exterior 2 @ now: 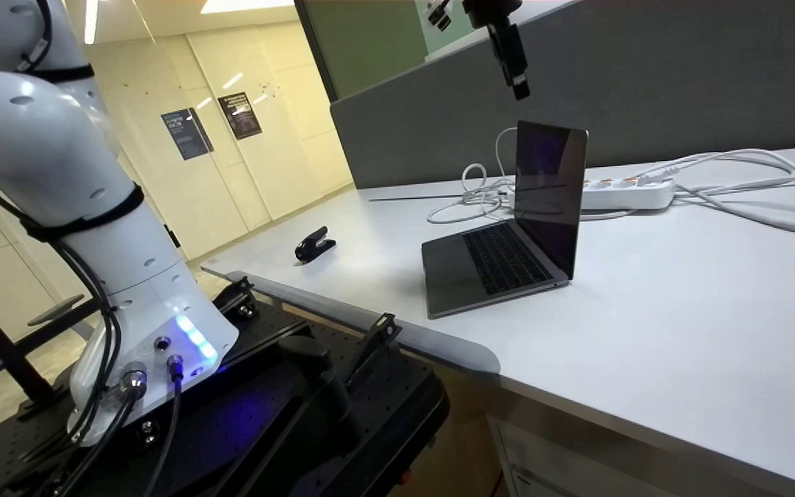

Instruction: Close the laptop.

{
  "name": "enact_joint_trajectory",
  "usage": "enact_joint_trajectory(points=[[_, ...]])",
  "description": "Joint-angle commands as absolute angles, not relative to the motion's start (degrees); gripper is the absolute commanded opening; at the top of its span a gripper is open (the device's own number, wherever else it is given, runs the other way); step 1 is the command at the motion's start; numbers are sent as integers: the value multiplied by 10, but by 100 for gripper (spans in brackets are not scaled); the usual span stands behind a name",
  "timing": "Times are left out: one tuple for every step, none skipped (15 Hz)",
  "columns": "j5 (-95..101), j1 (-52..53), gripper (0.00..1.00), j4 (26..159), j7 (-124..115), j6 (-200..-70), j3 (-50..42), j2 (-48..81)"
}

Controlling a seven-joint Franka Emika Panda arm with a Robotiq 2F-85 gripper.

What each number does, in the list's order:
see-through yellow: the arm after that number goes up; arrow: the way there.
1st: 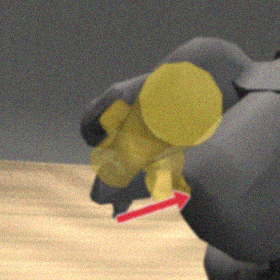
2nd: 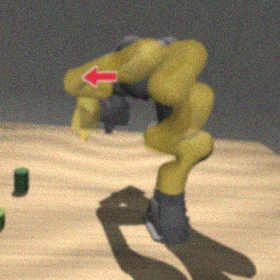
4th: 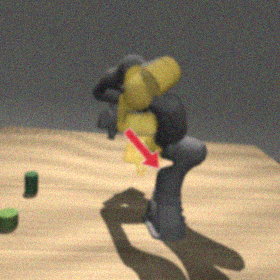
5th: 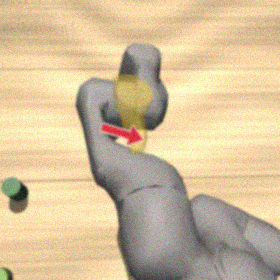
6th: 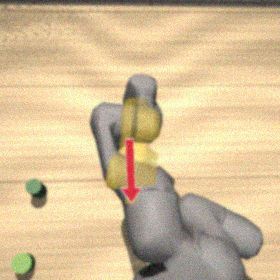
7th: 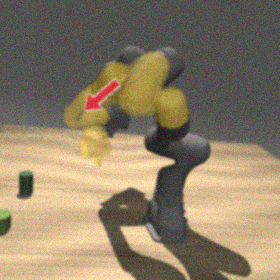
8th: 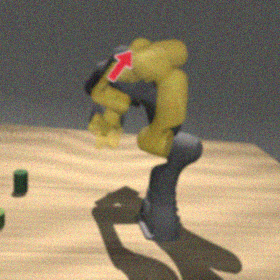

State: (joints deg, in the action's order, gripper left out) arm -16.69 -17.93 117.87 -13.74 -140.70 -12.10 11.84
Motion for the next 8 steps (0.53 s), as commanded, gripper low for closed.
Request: enact_joint_trajectory(points=[[-160, -181, 100, 1140, -101, -1350, -130, 140], [-160, -184, 100, 1125, -83, -1327, -131, 148], [-158, -187, 100, 1113, -70, -1309, -133, 154], [-153, -188, 100, 1099, -60, -1295, -136, 162], [-147, -190, 100, 1085, -50, -1285, -138, 170], [-133, -190, 100, 1071, -48, -1281, -143, 180], [-124, -191, 100, 1058, -46, -1281, -145, 189], [-116, -191, 100, 1045, -49, -1287, -148, 198]])
